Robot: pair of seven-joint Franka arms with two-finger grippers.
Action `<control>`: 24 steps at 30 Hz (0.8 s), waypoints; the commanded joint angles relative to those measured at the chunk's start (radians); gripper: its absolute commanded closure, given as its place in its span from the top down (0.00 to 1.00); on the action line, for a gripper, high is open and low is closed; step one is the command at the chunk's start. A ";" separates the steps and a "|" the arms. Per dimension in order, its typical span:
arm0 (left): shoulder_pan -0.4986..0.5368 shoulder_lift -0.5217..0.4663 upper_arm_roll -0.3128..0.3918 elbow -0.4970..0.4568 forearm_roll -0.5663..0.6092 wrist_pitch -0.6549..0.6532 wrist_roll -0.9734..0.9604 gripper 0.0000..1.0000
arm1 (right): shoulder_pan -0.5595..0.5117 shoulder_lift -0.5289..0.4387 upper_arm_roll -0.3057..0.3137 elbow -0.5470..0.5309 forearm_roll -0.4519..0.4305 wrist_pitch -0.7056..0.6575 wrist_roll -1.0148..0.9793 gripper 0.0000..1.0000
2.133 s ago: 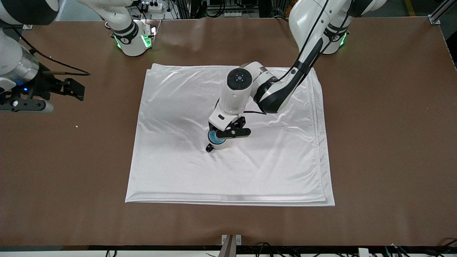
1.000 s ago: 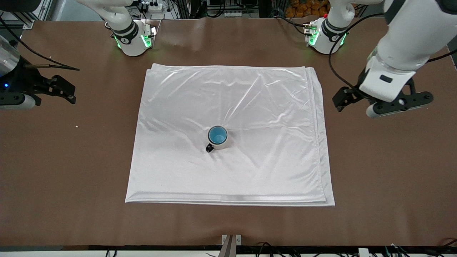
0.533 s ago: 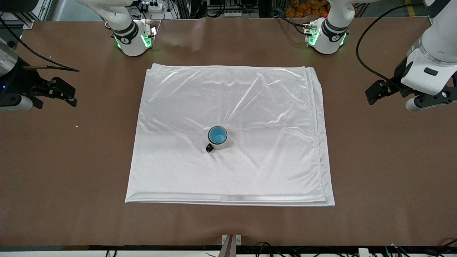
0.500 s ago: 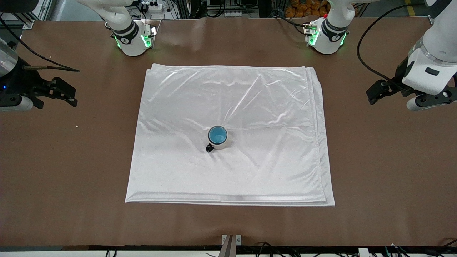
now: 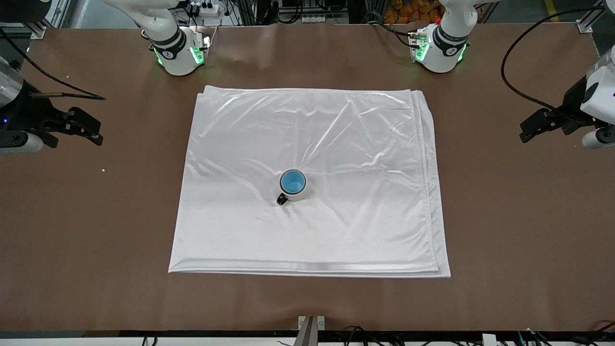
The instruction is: Place blue cup into white mug on cloth
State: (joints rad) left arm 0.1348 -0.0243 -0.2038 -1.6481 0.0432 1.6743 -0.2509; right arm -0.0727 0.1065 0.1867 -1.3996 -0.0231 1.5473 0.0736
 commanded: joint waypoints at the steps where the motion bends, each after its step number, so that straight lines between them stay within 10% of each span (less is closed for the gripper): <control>1: 0.009 -0.063 -0.005 -0.065 -0.022 0.025 0.021 1.00 | -0.010 -0.004 0.003 -0.002 0.003 -0.006 0.008 1.00; 24: 0.005 -0.086 -0.012 -0.012 -0.008 -0.059 0.033 1.00 | -0.029 -0.004 0.003 -0.004 -0.003 -0.027 0.008 1.00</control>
State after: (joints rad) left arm 0.1338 -0.1006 -0.2059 -1.6741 0.0431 1.6564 -0.2396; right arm -0.0907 0.1069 0.1847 -1.4001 -0.0242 1.5309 0.0736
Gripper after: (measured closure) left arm 0.000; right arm 0.000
